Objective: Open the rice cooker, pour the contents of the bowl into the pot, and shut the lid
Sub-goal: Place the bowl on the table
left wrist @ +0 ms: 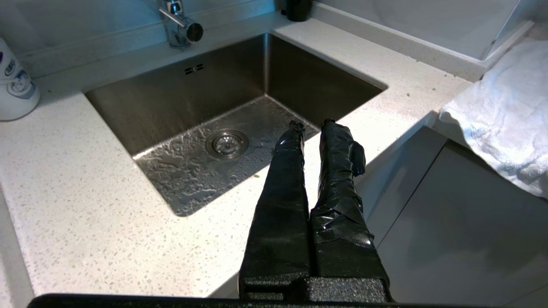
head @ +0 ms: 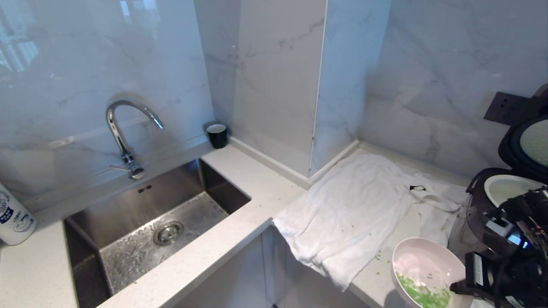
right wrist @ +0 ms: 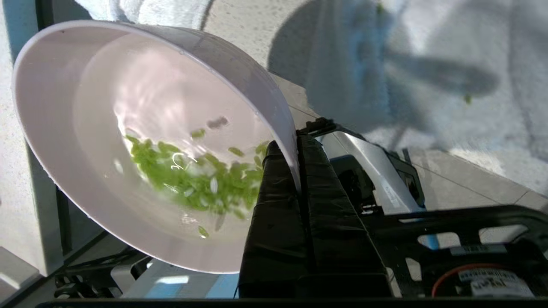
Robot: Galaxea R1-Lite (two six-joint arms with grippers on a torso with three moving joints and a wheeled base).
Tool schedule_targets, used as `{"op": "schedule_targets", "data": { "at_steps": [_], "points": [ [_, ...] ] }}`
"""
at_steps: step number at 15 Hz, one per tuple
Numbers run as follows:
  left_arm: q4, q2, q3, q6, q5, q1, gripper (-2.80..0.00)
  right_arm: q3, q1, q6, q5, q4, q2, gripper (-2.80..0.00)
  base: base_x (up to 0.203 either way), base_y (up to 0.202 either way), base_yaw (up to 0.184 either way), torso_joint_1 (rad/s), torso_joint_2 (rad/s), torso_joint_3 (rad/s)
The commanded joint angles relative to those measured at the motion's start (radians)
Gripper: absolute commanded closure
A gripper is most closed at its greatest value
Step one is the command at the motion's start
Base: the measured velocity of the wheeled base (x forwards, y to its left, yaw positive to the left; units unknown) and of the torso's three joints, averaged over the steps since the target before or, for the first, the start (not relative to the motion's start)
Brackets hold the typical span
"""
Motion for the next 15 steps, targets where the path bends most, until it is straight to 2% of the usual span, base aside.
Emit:
{"op": "schedule_targets", "data": {
  "at_steps": [1,4,6,12,15],
  "points": [
    [0.000,0.000,0.000,-0.002,0.000,0.000,0.00,0.037,-0.042,0.001,0.001,0.042,-0.121,0.00,0.000,0.000,0.000,0.000,0.00,0.000],
    [0.000,0.000,0.000,0.000,0.000,0.001,0.00,0.073,-0.083,-0.003,0.003,0.063,-0.136,0.00,0.000,0.000,0.000,0.000,0.00,0.000],
    [0.000,0.000,0.000,0.000,0.000,0.001,0.00,0.069,-0.139,-0.035,0.004,0.063,-0.136,0.00,0.000,0.000,0.000,0.000,0.00,0.000],
    [0.000,0.000,0.000,0.000,0.000,0.000,0.00,0.071,-0.429,-0.243,0.052,0.092,-0.130,0.00,0.000,0.000,0.000,0.000,0.00,0.000],
    [0.000,0.000,0.000,0.000,0.000,0.001,0.00,0.079,-0.529,-0.326,0.089,0.138,-0.149,0.00,0.000,0.000,0.000,0.000,0.00,0.000]
  ]
}}
